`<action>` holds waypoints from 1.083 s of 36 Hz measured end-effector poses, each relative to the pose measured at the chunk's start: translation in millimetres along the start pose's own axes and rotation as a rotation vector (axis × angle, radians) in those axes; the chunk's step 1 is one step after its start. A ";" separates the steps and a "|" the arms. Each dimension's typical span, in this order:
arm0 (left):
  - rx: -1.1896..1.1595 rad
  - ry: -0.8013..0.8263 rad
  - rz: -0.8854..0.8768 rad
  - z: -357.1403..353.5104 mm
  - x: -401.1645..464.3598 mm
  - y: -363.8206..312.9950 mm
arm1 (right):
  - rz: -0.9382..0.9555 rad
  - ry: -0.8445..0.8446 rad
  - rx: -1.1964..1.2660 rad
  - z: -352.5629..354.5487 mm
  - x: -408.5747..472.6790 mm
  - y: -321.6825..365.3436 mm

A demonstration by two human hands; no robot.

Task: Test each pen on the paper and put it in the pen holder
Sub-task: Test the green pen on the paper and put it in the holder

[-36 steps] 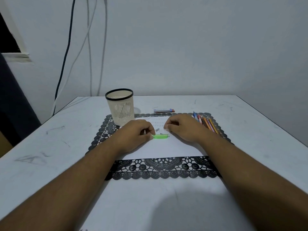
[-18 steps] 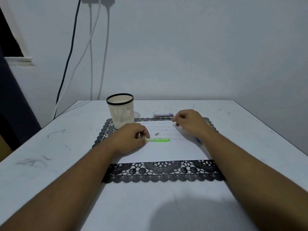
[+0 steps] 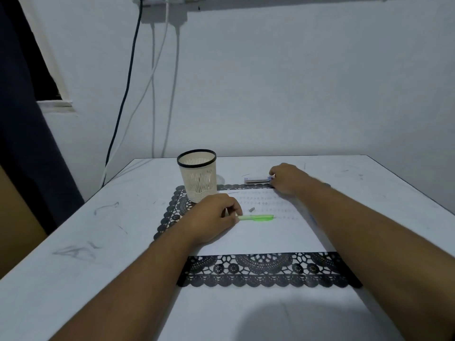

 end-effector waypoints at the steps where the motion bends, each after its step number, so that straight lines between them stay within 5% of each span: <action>1: 0.002 0.006 0.001 0.2 -0.3 1.0 | 0.017 0.016 0.003 -2.5 1.9 2.6; 15: -0.063 -0.022 0.002 -0.8 -0.4 10.8 | -0.021 0.182 0.303 3.4 3.7 0.0; 24: -0.036 -0.031 0.023 0.4 -2.4 9.3 | -0.014 0.067 0.453 25.6 -2.5 -5.7; 29: -0.055 -0.056 0.041 2.9 -2.7 10.7 | -0.051 -0.053 0.753 59.5 -13.8 -12.8; 34: -0.018 -0.210 0.030 23.0 -1.7 4.9 | -0.063 0.041 0.949 76.8 -47.6 -4.7; 39: -0.012 -0.542 -0.002 62.1 -9.6 -10.0 | 0.076 0.073 0.895 86.2 -93.2 16.9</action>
Point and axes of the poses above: each hand's wrist, its own x-axis towards the middle knuckle, its own z-axis out of the back of the hand, y = z × x, the point moved 10 cm from there along x, towards the middle knuckle, and after that the axes turned 14 degrees about -z, right-handed, at the moved point
